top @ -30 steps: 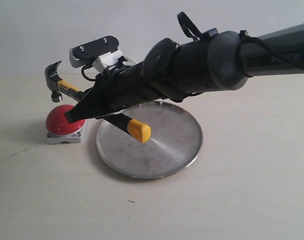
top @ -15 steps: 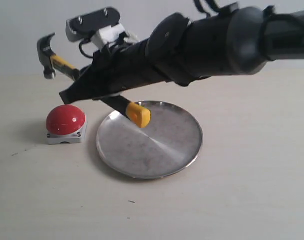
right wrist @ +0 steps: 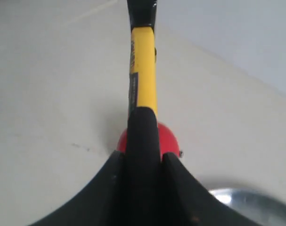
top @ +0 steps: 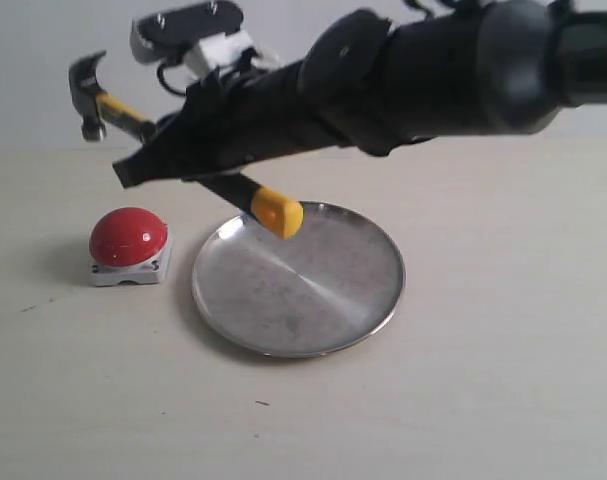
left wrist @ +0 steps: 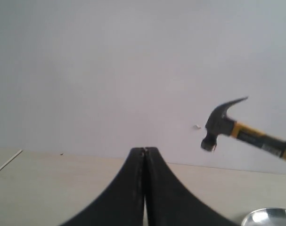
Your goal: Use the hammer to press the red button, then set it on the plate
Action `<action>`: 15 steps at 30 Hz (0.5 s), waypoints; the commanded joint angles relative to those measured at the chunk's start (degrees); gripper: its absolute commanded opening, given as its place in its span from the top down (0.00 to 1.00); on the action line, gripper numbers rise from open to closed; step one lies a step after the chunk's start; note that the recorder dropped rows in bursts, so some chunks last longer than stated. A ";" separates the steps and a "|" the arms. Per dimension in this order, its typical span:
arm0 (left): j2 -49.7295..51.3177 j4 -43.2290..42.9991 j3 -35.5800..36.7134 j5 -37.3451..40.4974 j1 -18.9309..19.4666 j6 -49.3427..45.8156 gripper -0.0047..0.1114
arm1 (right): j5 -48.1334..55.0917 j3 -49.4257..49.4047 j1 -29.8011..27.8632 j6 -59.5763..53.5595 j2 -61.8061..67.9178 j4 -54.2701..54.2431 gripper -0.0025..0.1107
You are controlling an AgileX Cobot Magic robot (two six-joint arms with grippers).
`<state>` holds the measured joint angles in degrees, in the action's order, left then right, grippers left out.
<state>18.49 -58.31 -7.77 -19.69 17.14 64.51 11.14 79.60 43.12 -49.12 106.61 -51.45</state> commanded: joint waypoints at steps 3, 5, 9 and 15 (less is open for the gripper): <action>-0.32 0.15 0.25 0.70 0.28 0.36 0.96 | -1.84 0.12 -0.32 1.94 -7.72 -0.47 0.98; -0.32 0.15 0.36 0.70 0.28 0.36 0.96 | -3.45 -1.84 -1.00 3.78 -8.68 -0.47 0.98; -0.32 0.15 0.47 0.78 0.28 1.13 0.96 | -12.15 -10.13 -2.97 5.83 -10.49 -0.58 0.98; -0.32 0.15 0.59 0.67 0.28 2.33 0.96 | -24.84 -21.20 -3.15 9.11 -10.65 -2.12 0.98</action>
<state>18.49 -58.31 -7.55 -19.13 17.14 66.23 -6.10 61.07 40.02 -42.65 97.30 -53.34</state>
